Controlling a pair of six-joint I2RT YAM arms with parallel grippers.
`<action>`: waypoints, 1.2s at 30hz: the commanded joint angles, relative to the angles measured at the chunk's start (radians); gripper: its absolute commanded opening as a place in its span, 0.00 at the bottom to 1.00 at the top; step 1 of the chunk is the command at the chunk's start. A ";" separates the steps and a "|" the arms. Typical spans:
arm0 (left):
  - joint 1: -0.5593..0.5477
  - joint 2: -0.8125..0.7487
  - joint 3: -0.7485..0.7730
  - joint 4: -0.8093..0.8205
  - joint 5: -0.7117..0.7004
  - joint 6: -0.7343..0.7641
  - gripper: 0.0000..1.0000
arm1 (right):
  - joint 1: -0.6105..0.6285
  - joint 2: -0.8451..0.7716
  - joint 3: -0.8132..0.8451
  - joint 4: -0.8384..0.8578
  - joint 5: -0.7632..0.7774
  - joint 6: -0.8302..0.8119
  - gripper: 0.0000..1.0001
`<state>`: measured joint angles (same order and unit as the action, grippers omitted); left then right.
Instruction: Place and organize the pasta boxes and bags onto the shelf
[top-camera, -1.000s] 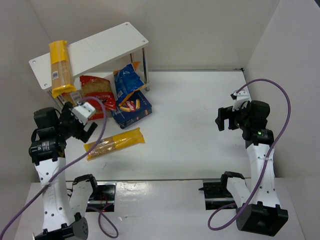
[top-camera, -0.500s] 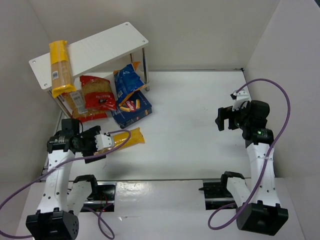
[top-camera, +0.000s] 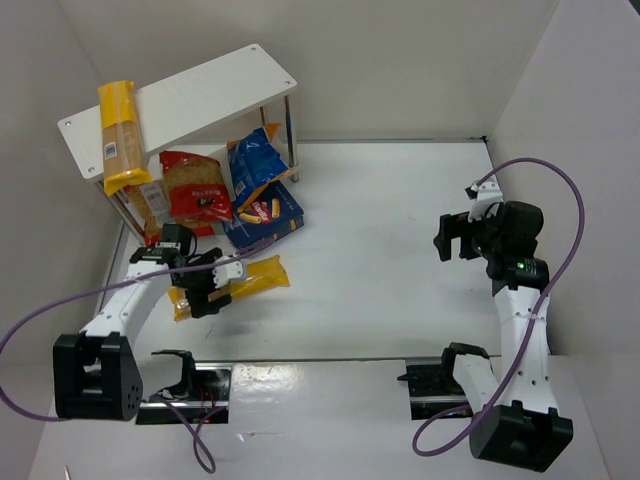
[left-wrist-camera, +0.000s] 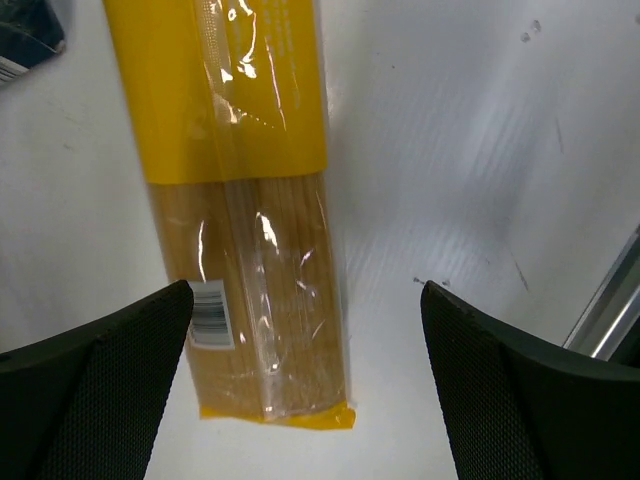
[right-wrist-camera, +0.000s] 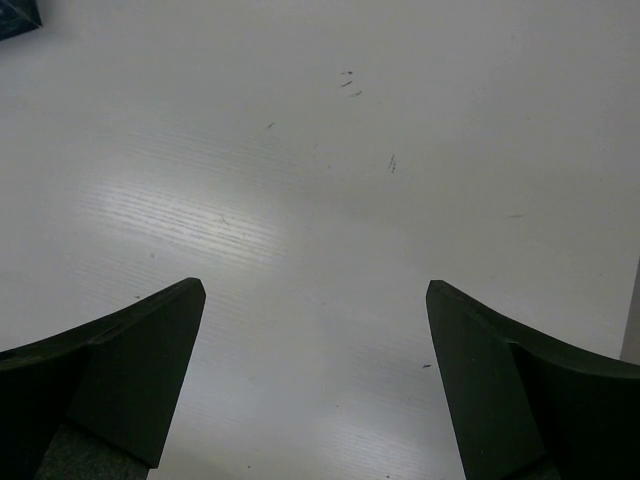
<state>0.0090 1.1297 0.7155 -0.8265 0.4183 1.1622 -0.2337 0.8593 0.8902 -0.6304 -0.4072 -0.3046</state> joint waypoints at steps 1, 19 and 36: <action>-0.009 0.108 0.019 0.066 0.010 -0.081 1.00 | -0.018 -0.016 0.026 0.009 -0.008 -0.005 1.00; 0.020 0.111 -0.024 0.256 -0.107 -0.147 1.00 | -0.018 0.003 0.026 0.000 -0.018 -0.014 1.00; 0.040 0.218 -0.061 0.256 -0.111 -0.073 1.00 | -0.018 0.003 0.026 0.000 -0.027 -0.024 1.00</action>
<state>0.0303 1.2819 0.6262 -0.5713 0.2760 1.0954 -0.2440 0.8616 0.8902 -0.6315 -0.4244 -0.3161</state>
